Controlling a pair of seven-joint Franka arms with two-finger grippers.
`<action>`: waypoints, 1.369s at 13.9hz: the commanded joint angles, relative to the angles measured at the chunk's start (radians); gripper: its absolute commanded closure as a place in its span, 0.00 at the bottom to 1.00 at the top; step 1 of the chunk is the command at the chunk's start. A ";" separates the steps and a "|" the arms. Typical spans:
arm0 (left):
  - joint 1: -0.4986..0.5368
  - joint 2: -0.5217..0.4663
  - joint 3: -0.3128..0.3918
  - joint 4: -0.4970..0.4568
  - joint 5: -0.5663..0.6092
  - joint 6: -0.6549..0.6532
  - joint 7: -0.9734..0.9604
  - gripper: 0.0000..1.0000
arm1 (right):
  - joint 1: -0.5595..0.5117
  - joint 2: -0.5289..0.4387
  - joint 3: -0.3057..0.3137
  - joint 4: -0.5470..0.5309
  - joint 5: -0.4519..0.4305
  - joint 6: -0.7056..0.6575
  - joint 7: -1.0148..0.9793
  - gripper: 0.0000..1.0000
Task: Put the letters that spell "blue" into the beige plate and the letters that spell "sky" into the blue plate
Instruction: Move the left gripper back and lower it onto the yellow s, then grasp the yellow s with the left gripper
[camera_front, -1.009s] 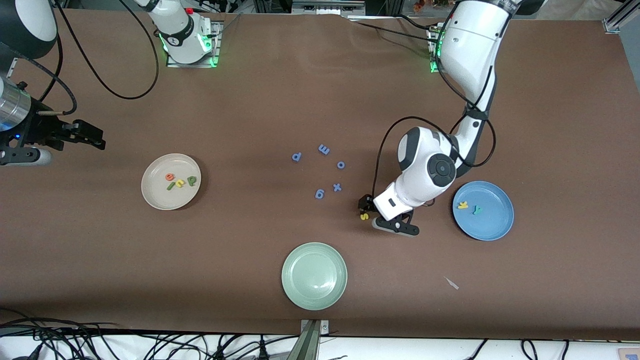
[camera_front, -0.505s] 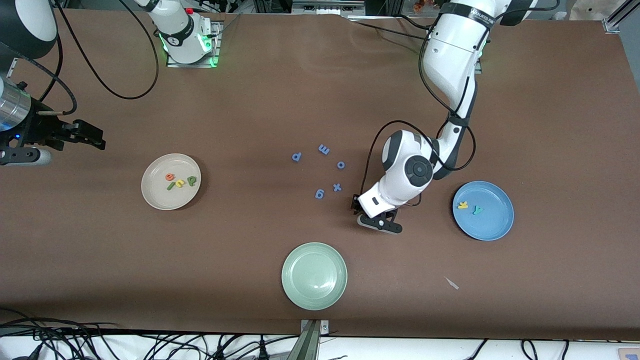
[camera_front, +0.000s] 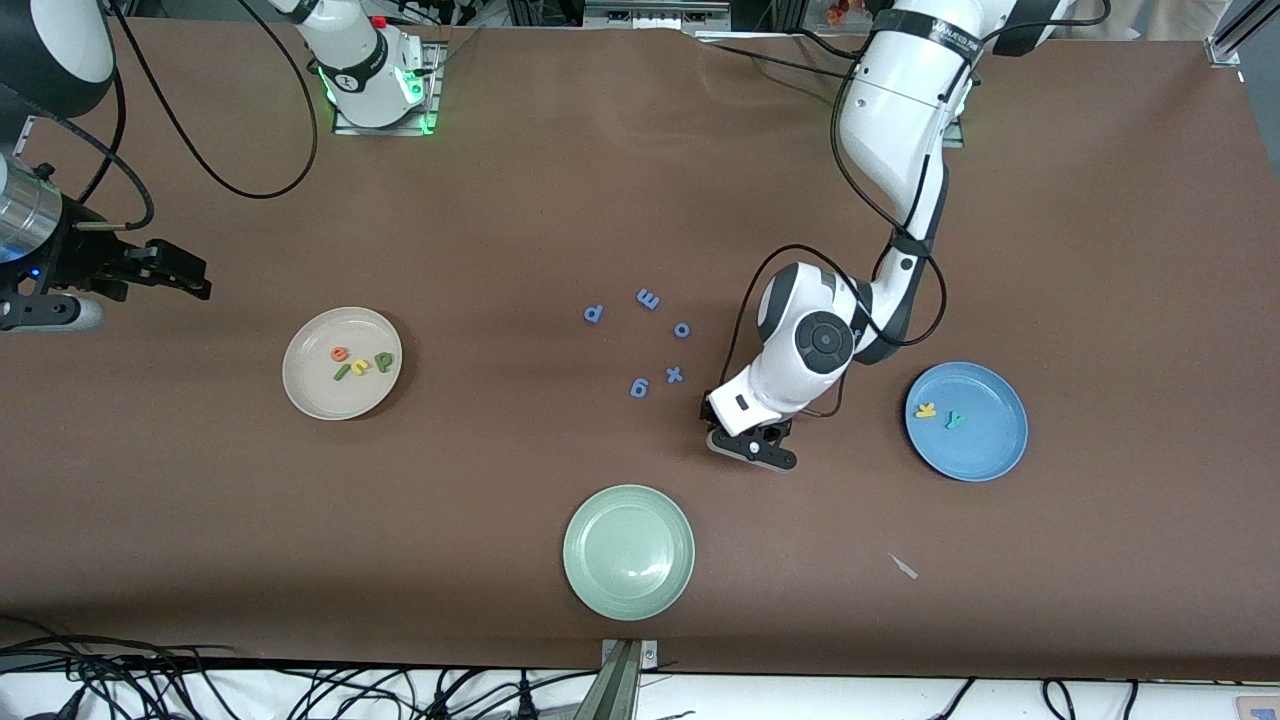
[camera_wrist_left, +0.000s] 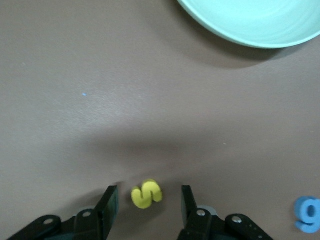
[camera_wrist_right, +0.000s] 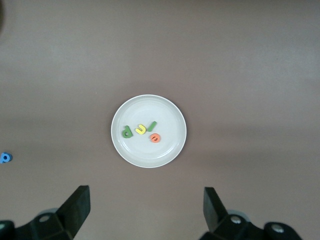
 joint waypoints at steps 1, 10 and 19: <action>-0.014 0.036 0.020 0.059 0.036 -0.037 -0.023 0.41 | -0.008 -0.010 0.013 -0.012 -0.015 0.001 0.011 0.00; -0.018 0.046 0.021 0.059 0.037 -0.037 -0.028 0.54 | -0.008 -0.010 0.013 -0.012 -0.015 -0.001 0.010 0.00; -0.014 0.024 0.024 0.049 0.039 -0.039 -0.022 0.83 | -0.009 -0.010 0.013 -0.012 -0.014 -0.001 0.010 0.00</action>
